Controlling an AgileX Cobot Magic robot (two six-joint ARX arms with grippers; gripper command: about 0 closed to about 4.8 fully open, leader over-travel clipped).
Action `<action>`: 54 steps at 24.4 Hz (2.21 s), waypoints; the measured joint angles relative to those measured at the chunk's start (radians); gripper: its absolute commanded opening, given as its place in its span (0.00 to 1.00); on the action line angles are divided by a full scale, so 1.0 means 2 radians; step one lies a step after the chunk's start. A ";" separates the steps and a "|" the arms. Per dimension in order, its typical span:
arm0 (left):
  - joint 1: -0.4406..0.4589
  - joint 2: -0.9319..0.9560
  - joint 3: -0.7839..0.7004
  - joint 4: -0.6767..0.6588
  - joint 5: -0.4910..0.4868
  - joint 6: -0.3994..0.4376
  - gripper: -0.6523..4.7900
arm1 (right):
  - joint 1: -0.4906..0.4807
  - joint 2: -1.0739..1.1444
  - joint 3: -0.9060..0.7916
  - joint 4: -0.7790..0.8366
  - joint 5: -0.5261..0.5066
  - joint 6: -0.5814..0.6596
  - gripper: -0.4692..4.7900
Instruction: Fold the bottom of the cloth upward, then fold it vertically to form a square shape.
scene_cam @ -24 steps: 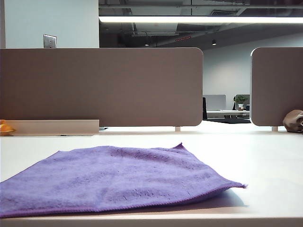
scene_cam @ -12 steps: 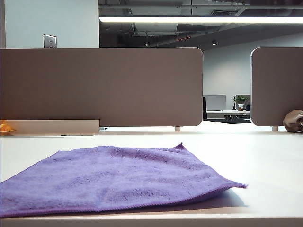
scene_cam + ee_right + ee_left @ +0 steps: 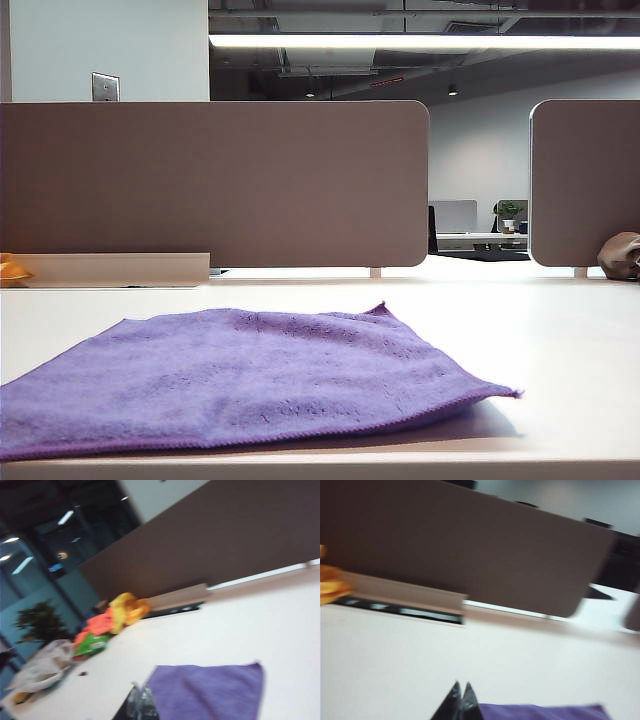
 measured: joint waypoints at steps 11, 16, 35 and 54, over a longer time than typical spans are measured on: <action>0.000 0.103 0.097 -0.122 0.038 0.011 0.11 | 0.000 0.117 0.126 -0.135 -0.086 -0.045 0.09; 0.000 0.255 0.106 -0.124 0.113 -0.021 0.11 | 0.000 0.262 0.169 -0.133 -0.141 -0.074 0.09; -0.003 0.675 0.272 -0.017 0.205 -0.062 0.11 | 0.056 0.738 0.418 -0.100 -0.089 -0.112 0.10; -0.003 0.816 0.310 0.004 0.198 -0.057 0.23 | 0.072 0.920 0.508 -0.123 -0.049 -0.104 0.33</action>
